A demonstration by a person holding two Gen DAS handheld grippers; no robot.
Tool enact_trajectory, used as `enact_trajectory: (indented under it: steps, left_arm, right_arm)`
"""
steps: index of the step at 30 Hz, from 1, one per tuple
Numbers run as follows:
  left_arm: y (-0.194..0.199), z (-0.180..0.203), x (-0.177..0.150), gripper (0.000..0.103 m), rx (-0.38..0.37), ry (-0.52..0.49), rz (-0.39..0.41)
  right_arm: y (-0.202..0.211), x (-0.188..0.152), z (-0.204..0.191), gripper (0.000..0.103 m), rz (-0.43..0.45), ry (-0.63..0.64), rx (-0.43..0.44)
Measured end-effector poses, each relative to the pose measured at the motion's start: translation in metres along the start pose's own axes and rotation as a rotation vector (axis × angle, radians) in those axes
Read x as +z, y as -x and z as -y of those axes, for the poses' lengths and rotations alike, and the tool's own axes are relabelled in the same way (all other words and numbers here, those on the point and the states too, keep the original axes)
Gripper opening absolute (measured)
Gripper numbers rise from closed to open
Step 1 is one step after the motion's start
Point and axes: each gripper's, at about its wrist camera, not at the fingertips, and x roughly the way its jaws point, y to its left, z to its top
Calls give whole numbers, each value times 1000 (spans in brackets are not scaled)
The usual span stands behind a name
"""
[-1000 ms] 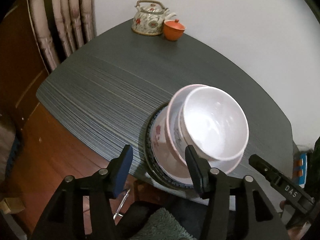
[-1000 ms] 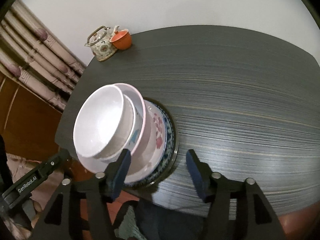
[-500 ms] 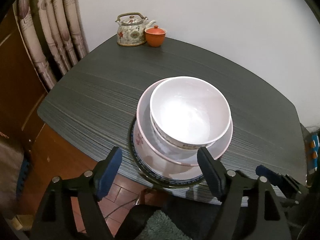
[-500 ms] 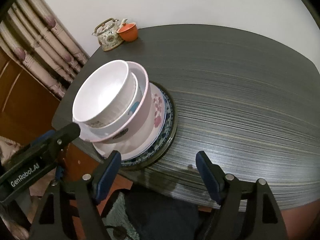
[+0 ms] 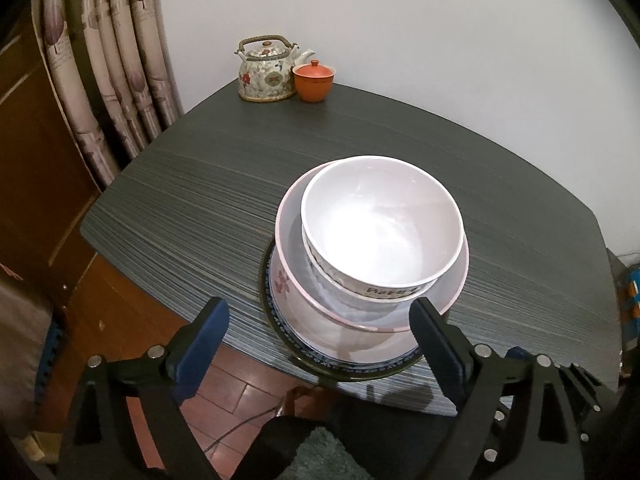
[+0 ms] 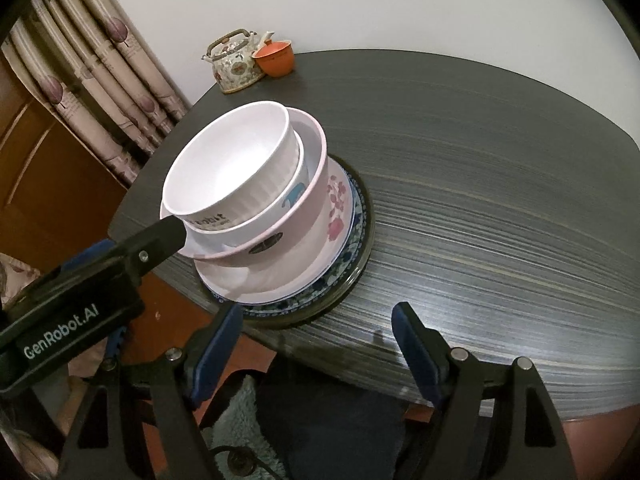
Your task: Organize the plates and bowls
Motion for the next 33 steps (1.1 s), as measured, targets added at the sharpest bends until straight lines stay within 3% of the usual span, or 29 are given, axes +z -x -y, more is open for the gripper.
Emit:
enact_trajectory:
  steps: [33]
  left_arm:
    - [-3,-3,0,96,25,-20,2]
  right_arm:
    - [-3,-3,-5,79,22,-10,5]
